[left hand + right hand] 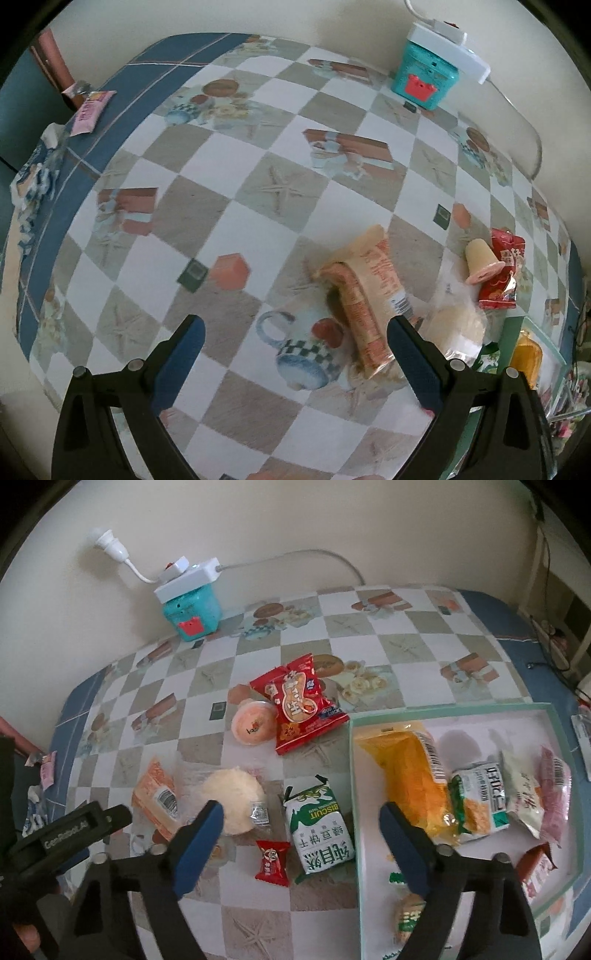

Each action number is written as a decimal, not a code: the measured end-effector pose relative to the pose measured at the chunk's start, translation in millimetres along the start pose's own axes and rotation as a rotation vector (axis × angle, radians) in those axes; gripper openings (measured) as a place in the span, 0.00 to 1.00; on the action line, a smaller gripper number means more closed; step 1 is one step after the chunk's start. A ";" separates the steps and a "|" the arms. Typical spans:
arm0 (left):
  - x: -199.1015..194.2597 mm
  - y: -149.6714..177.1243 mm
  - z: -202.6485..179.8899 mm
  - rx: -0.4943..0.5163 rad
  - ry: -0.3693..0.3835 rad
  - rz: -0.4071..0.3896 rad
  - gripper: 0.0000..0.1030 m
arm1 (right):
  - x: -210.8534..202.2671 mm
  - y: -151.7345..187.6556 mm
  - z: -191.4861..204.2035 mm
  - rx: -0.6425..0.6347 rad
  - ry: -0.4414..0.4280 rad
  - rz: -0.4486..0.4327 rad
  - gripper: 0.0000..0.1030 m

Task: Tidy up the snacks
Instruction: 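Grasp the red-printed bread bag with the left gripper while the right grasps the green-white biscuit box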

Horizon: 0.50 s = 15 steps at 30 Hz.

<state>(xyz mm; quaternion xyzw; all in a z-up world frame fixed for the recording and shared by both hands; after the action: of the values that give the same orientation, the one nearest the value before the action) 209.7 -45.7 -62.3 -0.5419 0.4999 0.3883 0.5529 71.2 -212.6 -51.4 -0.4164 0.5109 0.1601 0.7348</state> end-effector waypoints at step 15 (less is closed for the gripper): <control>17.6 -8.5 -33.7 0.063 0.012 -0.033 0.96 | 28.5 1.6 -9.9 -0.002 -0.043 0.065 0.51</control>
<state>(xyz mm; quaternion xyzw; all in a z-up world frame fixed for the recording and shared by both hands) 216.9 -82.0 -74.6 -0.5349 0.5062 0.3598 0.5730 76.1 -224.7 -78.6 -0.3967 0.5081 0.1932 0.7397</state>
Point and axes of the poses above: each gripper's, at about its wrist camera, not at the fingertips, and x roughly the way its jaws point, z to its left, y to its underside, the point moved 1 cm from there along x, roughly the way its jaws point, and after that the axes turned 3 degrees about -x, right-handed, at the moved point
